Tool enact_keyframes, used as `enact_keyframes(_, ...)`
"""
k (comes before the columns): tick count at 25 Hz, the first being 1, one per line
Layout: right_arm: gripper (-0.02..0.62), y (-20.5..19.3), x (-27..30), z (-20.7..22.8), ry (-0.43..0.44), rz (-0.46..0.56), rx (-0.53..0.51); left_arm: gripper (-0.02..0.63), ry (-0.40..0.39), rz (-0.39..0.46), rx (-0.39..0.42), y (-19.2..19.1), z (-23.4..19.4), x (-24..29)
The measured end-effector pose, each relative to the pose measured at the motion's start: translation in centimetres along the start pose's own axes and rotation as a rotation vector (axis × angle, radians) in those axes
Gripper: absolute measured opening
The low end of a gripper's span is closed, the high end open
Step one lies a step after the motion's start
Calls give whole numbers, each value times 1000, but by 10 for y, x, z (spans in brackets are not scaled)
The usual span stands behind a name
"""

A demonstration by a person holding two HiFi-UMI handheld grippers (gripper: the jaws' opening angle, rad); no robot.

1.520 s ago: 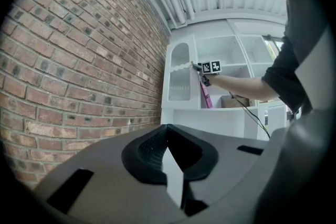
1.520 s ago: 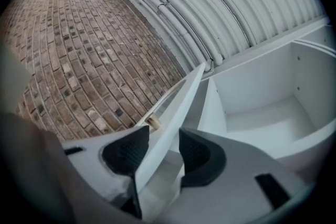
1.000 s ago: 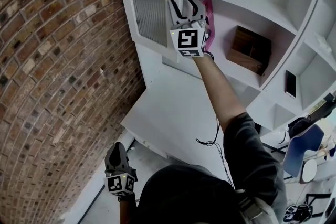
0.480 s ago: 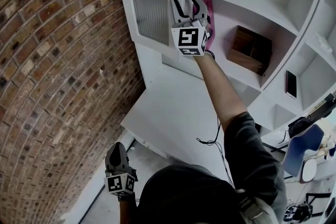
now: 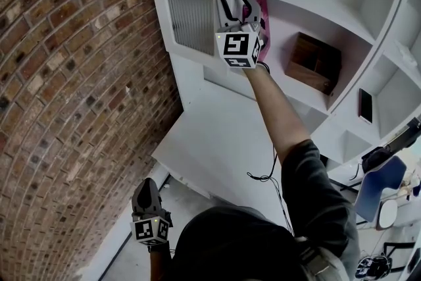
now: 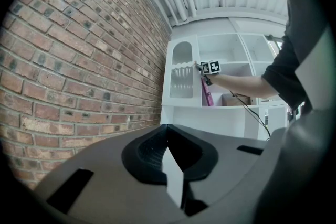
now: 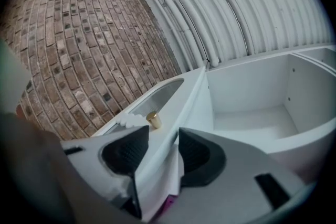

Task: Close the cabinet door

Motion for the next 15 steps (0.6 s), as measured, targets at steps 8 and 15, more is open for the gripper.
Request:
enact_keyframes(8, 170, 4, -1, -1, 7, -5, 2, 2, -1, 1, -2, 1, 0, 0)
enact_keyframes(15, 169, 2, -3, 1, 14, -27, 9, 2, -9, 4, 2, 3, 2, -3)
Point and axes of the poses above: the fingertips, and each gripper's own axes: x forward along the fingers, z to its right, y out of its top, the point moved 1 cm from there along -x, backward along the fingers, and after that the axes turned 15 degrees about z, right-handed, at the moved point
